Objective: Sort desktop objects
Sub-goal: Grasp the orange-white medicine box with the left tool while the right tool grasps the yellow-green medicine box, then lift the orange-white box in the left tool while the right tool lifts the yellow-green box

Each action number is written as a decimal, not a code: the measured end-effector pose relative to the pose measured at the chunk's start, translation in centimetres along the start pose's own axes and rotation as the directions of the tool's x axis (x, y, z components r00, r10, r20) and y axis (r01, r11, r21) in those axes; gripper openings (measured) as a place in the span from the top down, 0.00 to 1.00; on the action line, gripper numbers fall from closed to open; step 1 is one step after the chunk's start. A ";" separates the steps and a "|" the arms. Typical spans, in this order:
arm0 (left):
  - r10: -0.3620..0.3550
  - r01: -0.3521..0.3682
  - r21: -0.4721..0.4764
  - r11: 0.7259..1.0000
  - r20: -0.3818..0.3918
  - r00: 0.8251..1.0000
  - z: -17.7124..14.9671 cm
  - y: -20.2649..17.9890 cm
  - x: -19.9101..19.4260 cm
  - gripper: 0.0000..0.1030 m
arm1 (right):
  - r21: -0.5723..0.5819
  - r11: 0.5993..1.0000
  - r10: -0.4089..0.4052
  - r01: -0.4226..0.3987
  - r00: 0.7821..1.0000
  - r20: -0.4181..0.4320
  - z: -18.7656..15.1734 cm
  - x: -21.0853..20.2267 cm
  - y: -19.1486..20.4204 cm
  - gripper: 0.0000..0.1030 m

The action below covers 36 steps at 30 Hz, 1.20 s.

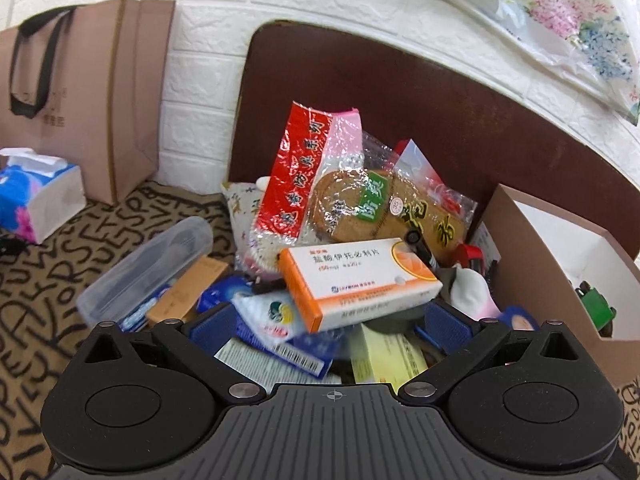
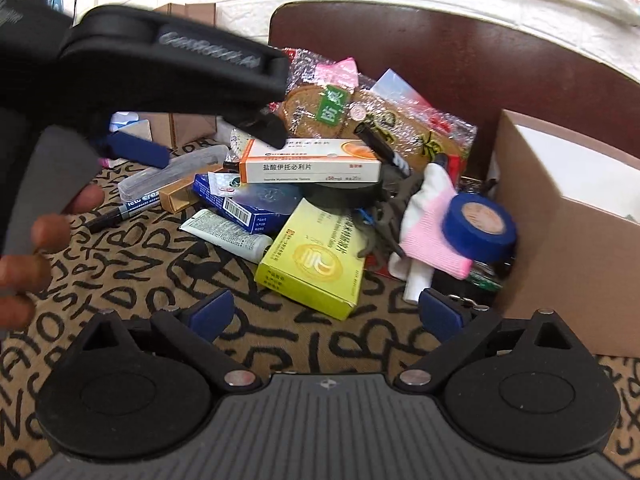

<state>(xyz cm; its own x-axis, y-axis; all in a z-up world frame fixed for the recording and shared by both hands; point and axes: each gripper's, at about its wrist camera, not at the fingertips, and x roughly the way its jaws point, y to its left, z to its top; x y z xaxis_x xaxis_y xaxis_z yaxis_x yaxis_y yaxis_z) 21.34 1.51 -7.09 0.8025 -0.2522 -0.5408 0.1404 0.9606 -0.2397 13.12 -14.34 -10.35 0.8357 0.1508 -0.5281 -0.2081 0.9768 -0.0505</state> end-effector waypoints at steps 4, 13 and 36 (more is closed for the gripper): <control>-0.011 0.011 -0.012 1.000 -0.020 1.000 0.6 0.2 2.0 0.00 | 0.002 1.000 0.010 -0.010 1.000 -0.014 0.2 1.5 0.0 0.04; -0.006 0.006 0.008 1.000 -0.063 0.998 1.8 -0.1 5.7 0.01 | 0.010 1.000 0.020 -0.019 1.000 -0.023 1.0 4.0 0.0 0.04; -0.135 0.144 0.068 0.987 -0.127 0.983 -2.7 -2.4 -0.2 0.88 | -0.011 0.998 0.064 -0.065 0.996 -0.058 -0.8 0.7 -0.7 0.28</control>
<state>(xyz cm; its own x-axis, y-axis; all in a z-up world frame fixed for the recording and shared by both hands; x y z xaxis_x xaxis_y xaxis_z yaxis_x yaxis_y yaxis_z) 19.27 -1.10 -8.58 0.6962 -0.3920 -0.6014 0.2934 0.9200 -0.2600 13.44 -15.03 -11.35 0.7897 0.2043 -0.5784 -0.2675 0.9632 -0.0250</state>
